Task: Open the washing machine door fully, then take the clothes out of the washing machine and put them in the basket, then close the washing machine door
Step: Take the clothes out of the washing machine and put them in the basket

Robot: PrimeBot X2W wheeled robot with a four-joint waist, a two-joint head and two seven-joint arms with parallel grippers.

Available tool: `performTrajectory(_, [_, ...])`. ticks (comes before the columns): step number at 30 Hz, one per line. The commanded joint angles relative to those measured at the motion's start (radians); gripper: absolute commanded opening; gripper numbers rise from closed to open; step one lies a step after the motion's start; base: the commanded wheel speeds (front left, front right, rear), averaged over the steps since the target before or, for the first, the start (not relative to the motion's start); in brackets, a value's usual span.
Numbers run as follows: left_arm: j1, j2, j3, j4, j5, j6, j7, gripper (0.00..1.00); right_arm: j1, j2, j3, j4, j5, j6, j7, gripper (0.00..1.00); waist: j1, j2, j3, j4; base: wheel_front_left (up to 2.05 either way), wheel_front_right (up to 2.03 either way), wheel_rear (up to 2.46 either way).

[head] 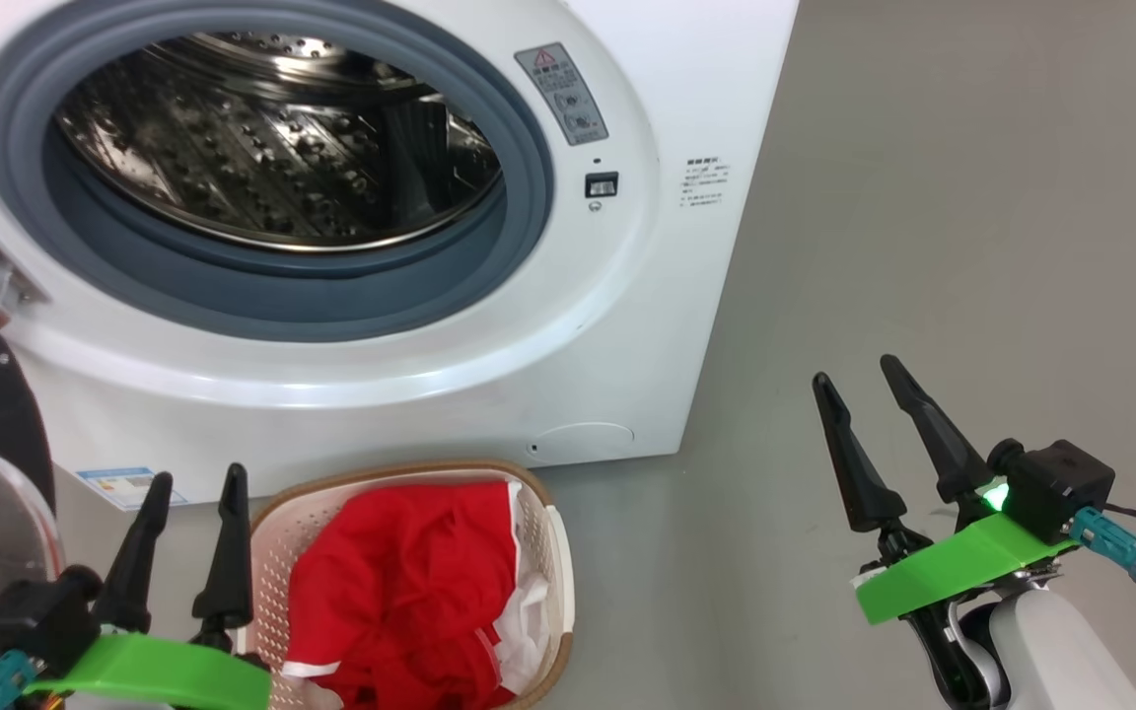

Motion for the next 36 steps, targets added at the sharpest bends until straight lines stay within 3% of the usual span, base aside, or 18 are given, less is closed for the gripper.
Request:
performTrajectory(1, [-0.004, 0.038, 0.045, -0.037, 0.015, 0.013, -0.011, 1.0, 0.006, -0.005, 0.016, -0.022, 0.011, 0.002, -0.005, 1.0, 0.0, 0.0, -0.018, 0.013, 0.0, 0.0, 0.0])
performTrajectory(15, [0.058, 0.027, 0.084, -0.135, 0.019, 0.049, -0.011, 1.0, 0.031, -0.013, 0.016, -0.028, 0.012, 0.002, -0.005, 1.0, 0.0, 0.0, -0.065, 0.056, 0.0, 0.0, 0.0])
performTrajectory(36, [0.072, 0.004, 0.082, -0.107, 0.074, 0.033, -0.012, 1.0, 0.045, -0.027, 0.025, -0.025, 0.015, 0.002, -0.005, 1.0, 0.0, 0.0, -0.088, 0.059, 0.0, 0.0, 0.0])
